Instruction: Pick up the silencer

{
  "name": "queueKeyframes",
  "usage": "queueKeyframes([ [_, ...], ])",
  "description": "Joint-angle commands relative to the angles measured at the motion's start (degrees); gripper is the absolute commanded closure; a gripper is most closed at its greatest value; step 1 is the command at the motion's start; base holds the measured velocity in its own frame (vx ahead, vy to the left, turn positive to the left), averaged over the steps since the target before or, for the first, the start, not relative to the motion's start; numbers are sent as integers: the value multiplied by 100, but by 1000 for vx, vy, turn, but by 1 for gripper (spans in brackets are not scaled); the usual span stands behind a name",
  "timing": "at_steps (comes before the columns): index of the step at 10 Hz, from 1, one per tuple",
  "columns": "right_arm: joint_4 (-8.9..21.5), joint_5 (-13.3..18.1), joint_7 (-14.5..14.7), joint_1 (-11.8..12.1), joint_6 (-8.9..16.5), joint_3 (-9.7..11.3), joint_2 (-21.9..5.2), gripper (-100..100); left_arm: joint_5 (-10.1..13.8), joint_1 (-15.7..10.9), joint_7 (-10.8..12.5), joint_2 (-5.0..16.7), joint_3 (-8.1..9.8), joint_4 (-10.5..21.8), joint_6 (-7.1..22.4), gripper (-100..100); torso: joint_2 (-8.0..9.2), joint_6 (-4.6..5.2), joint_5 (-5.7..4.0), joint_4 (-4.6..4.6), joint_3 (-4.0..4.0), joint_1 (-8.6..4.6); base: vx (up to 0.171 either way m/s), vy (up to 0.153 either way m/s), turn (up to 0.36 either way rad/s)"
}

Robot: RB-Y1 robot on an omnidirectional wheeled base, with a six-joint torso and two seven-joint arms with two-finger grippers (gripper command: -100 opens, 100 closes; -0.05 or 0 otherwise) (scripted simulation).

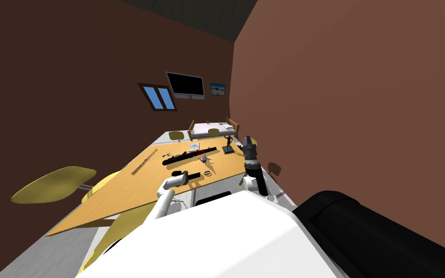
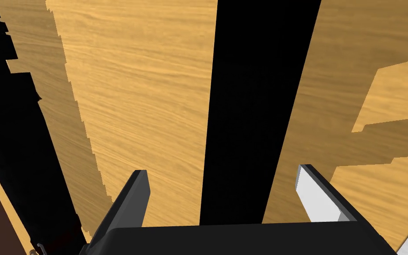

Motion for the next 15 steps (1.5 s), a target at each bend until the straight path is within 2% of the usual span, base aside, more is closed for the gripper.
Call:
queueKeyframes([
  [1,0,0,0,0,0,0,0,0,-33,-28,145,73,154,215,-174,-100,0,0,0,0,0,0,-53,26,-248],
  [2,0,0,0,0,0,0,0,0,-43,-69,225,129,255,403,-302,-100,7,-2,1,1,4,3,-46,30,-282],
  [4,0,0,0,1,0,-1,0,0,-48,-89,265,156,305,496,-367,-100,2,-4,1,1,2,5,-22,18,-109],
  [5,0,0,0,1,0,-1,0,0,-56,-83,251,134,276,451,-321,-100,-3,-3,1,0,-1,0,-7,5,-22],
  [6,0,0,0,2,0,-1,0,0,-56,-86,257,137,281,467,-345,100,-7,-5,0,-1,-4,-2,0,0,0],
  [10,0,0,0,2,0,-1,0,0,-58,-84,253,136,279,467,-343,100,-13,-6,-1,-1,-6,-4,0,0,0],
  [11,0,0,0,2,0,-1,0,0,-57,-83,254,136,279,468,-342,0,-12,-5,-2,0,-5,-4,0,0,0],
  [12,0,0,0,2,0,-1,0,0,-38,-48,185,101,205,309,-238,100,-11,-5,-2,1,-5,-5,19,-7,232],
  [15,0,0,0,3,0,-1,0,0,-9,75,-55,-65,-97,-253,148,100,-18,-17,-6,2,-7,-18,40,-31,318],
])
